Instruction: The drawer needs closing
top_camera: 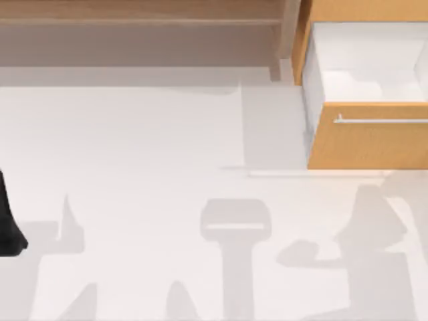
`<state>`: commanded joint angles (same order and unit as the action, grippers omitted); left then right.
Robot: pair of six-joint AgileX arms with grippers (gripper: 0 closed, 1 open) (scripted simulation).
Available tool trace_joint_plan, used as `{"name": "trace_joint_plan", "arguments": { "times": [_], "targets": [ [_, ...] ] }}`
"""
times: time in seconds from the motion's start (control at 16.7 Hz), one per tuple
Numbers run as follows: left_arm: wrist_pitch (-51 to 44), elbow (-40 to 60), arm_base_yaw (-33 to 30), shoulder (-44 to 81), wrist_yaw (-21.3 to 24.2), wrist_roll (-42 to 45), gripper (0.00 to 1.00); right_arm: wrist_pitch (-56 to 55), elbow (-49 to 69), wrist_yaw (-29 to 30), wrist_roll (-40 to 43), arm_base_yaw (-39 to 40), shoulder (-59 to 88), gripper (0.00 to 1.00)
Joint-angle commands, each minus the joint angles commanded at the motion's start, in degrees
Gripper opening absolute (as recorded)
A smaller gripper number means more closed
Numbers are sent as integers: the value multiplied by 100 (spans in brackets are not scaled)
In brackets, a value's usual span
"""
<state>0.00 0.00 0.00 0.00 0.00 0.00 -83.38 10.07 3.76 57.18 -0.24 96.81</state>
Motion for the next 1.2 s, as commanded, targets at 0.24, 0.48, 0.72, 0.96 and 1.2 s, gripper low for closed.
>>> {"name": "trace_joint_plan", "arguments": {
  "times": [0.24, 0.48, 0.72, 0.96, 1.2],
  "targets": [
    [0, 0, 0, 0, 0, 0, 100, -937, 37, 1001, 1735, 1067, 852, 100],
    [0, 0, 0, 0, 0, 0, 100, -1571, 167, 1635, 2905, 1811, 1482, 100],
    [0, 0, 0, 0, 0, 0, 100, -1729, 225, 1794, 3191, 2009, 1650, 100],
    [0, 0, 0, 0, 0, 0, 100, -1707, 224, 1777, 3184, 1985, 1666, 100],
    [0, 0, 0, 0, 0, 0, 100, -1465, 550, 1656, 3194, 1871, 1706, 100]
  ]
}}
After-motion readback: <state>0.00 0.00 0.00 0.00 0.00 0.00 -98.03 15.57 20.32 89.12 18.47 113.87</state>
